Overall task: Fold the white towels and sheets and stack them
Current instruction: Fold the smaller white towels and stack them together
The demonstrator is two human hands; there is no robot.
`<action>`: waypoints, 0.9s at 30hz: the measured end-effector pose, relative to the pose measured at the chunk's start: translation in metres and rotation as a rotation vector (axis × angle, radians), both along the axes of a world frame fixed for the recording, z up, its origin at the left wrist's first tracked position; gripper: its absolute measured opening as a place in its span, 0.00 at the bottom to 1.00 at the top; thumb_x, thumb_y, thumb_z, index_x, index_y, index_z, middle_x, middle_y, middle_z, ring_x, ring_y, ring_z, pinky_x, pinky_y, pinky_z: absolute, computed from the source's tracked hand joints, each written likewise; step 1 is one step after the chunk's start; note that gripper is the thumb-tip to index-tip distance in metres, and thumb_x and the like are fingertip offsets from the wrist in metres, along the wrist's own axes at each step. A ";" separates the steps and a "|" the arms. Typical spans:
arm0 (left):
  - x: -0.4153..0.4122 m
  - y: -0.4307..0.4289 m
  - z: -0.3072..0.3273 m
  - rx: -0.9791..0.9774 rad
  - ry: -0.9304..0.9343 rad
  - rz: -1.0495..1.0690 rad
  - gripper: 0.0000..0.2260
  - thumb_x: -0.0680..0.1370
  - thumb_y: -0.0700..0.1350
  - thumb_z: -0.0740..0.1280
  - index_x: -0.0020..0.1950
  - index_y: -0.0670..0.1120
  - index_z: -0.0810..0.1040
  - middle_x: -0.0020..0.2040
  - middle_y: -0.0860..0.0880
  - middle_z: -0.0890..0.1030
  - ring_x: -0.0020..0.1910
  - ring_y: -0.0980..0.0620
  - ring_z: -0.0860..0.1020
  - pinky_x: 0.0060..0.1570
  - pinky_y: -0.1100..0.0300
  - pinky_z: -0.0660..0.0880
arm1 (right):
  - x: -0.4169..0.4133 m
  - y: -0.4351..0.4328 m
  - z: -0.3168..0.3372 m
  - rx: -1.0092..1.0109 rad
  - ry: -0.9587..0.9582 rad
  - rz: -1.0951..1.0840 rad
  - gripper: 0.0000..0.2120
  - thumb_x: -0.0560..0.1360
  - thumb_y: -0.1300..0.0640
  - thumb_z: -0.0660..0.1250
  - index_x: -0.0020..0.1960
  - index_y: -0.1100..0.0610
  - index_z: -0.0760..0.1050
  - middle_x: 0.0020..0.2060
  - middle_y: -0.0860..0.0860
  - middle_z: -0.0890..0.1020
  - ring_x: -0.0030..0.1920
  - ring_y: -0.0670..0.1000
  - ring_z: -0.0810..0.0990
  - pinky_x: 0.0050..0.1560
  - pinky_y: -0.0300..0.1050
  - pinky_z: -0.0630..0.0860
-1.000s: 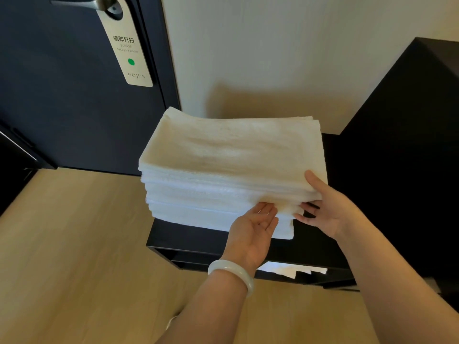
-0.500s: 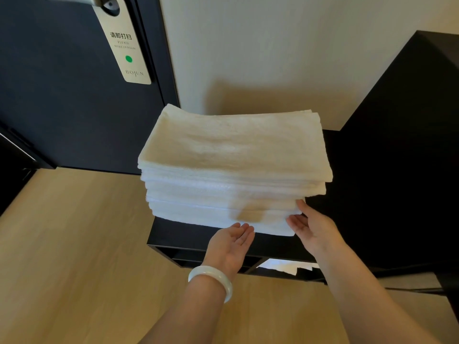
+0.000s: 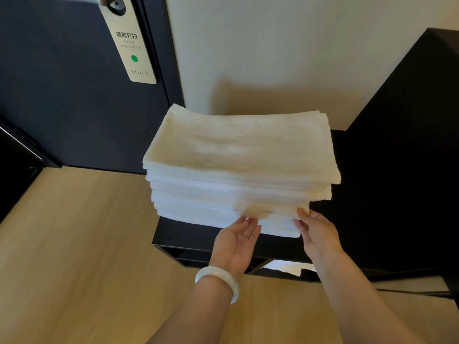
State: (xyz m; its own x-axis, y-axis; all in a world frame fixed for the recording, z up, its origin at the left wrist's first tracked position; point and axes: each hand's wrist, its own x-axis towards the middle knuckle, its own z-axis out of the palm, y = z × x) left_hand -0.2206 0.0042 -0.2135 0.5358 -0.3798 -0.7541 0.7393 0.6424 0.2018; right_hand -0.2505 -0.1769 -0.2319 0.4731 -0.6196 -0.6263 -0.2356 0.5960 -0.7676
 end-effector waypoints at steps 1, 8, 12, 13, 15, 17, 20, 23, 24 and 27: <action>0.001 0.001 0.003 0.005 -0.012 -0.007 0.22 0.79 0.29 0.60 0.74 0.36 0.65 0.65 0.34 0.75 0.66 0.37 0.74 0.69 0.44 0.69 | -0.001 0.001 0.001 -0.006 0.000 -0.006 0.11 0.74 0.63 0.72 0.54 0.51 0.79 0.49 0.50 0.84 0.48 0.47 0.83 0.50 0.42 0.79; 0.009 0.017 0.030 0.596 -0.426 -0.383 0.20 0.79 0.30 0.61 0.70 0.43 0.72 0.62 0.48 0.78 0.62 0.50 0.77 0.68 0.51 0.72 | -0.009 0.024 0.016 0.024 0.053 -0.079 0.14 0.74 0.66 0.71 0.59 0.59 0.77 0.48 0.56 0.83 0.43 0.50 0.85 0.41 0.40 0.81; 0.025 0.033 0.045 0.456 -0.320 -0.224 0.11 0.79 0.32 0.65 0.60 0.40 0.77 0.55 0.42 0.83 0.54 0.45 0.83 0.60 0.51 0.78 | 0.000 0.050 0.036 0.133 -0.104 -0.036 0.07 0.77 0.64 0.69 0.55 0.61 0.79 0.46 0.57 0.86 0.46 0.52 0.87 0.49 0.44 0.82; 0.029 0.036 0.047 0.383 -0.273 -0.155 0.09 0.80 0.33 0.65 0.59 0.39 0.77 0.53 0.40 0.83 0.53 0.44 0.84 0.58 0.51 0.79 | 0.004 0.052 0.040 0.144 -0.127 -0.061 0.08 0.77 0.64 0.69 0.56 0.62 0.79 0.47 0.57 0.86 0.47 0.52 0.87 0.51 0.45 0.82; 0.039 0.038 0.046 0.294 -0.209 -0.063 0.08 0.80 0.34 0.64 0.58 0.37 0.77 0.52 0.37 0.84 0.51 0.42 0.84 0.55 0.50 0.80 | 0.012 0.049 0.046 0.188 -0.159 -0.128 0.08 0.76 0.64 0.70 0.56 0.62 0.79 0.48 0.58 0.86 0.46 0.53 0.87 0.54 0.48 0.82; 0.047 0.037 0.043 0.284 -0.163 -0.030 0.07 0.80 0.35 0.65 0.57 0.35 0.78 0.52 0.36 0.84 0.51 0.41 0.84 0.52 0.50 0.81 | 0.017 0.047 0.048 0.193 -0.151 -0.154 0.08 0.76 0.63 0.71 0.54 0.60 0.79 0.48 0.58 0.85 0.45 0.53 0.87 0.54 0.49 0.82; 0.052 0.033 0.040 0.307 -0.122 -0.029 0.07 0.79 0.35 0.67 0.55 0.36 0.79 0.50 0.37 0.85 0.49 0.41 0.84 0.52 0.50 0.81 | 0.022 0.049 0.047 0.208 -0.101 -0.157 0.07 0.75 0.62 0.72 0.52 0.60 0.79 0.48 0.57 0.85 0.46 0.53 0.87 0.54 0.49 0.82; 0.053 0.027 0.037 0.321 -0.114 -0.035 0.06 0.77 0.37 0.69 0.53 0.37 0.80 0.47 0.39 0.85 0.49 0.42 0.85 0.52 0.50 0.82 | 0.028 0.050 0.047 0.245 -0.081 -0.175 0.08 0.74 0.62 0.73 0.51 0.62 0.78 0.48 0.58 0.84 0.48 0.53 0.85 0.54 0.48 0.82; 0.053 0.026 0.037 0.318 -0.113 -0.033 0.06 0.77 0.37 0.70 0.53 0.37 0.80 0.47 0.39 0.85 0.49 0.43 0.85 0.52 0.50 0.82 | 0.029 0.050 0.047 0.257 -0.080 -0.179 0.08 0.74 0.62 0.73 0.51 0.62 0.78 0.49 0.58 0.84 0.48 0.54 0.85 0.54 0.49 0.82; 0.055 0.022 0.036 0.314 -0.092 -0.011 0.05 0.77 0.38 0.71 0.51 0.38 0.80 0.49 0.38 0.84 0.51 0.42 0.83 0.53 0.48 0.81 | 0.027 0.049 0.048 0.279 -0.112 -0.170 0.08 0.74 0.63 0.73 0.52 0.63 0.78 0.49 0.59 0.83 0.49 0.55 0.85 0.54 0.50 0.82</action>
